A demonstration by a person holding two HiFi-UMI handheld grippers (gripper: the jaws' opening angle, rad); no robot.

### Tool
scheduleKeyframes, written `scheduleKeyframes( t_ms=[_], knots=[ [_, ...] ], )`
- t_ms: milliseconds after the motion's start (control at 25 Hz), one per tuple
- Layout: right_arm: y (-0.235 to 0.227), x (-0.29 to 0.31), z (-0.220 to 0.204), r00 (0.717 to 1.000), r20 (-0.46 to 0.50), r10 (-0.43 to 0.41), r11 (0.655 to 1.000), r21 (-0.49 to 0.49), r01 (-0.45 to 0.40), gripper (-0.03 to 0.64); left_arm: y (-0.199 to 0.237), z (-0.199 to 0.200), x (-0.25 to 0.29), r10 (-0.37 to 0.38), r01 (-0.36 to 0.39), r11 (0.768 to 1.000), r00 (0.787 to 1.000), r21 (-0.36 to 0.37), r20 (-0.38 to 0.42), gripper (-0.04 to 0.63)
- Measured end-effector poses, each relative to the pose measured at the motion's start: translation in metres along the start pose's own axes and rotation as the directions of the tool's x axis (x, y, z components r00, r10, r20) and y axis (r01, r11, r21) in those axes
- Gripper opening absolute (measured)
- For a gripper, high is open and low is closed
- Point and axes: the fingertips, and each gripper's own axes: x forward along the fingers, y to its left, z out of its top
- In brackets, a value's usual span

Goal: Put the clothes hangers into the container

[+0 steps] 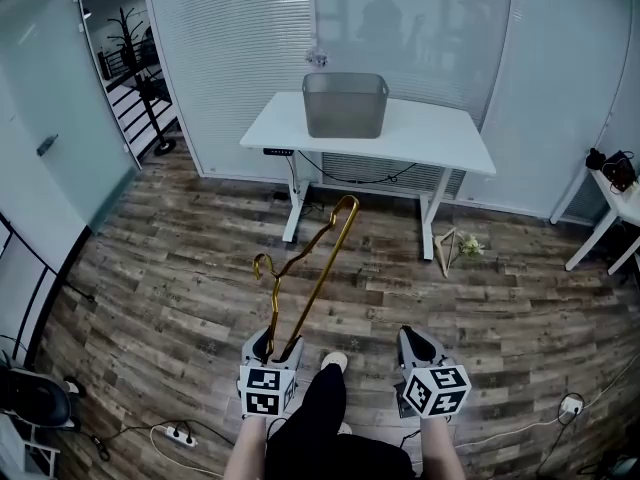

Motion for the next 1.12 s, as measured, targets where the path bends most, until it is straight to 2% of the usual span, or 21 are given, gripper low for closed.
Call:
scheduleKeyframes(
  t_ms=[200,440,1120],
  knots=[
    [-0.015,0.028,0.009,1.000,-0.006,-0.017,1.000,0.004,0.017,0.028,0.013,0.008,0.034,-0.005,0.005,1.000,1.000,-0.014,-0.010,0.262],
    [-0.049,0.062,0.037,0.998,0.008,-0.056,0.998,0.009,0.056,0.028,0.021,0.039,0.079,-0.015,0.015,1.000,1.000,0.002,0.003,0.262],
    [-0.089,0.161,0.097,0.995,0.024,-0.093,0.996,0.016,0.092,0.028,0.057,0.104,0.187,-0.056,0.056,0.998,0.998,0.017,0.006,0.262]
  ],
)
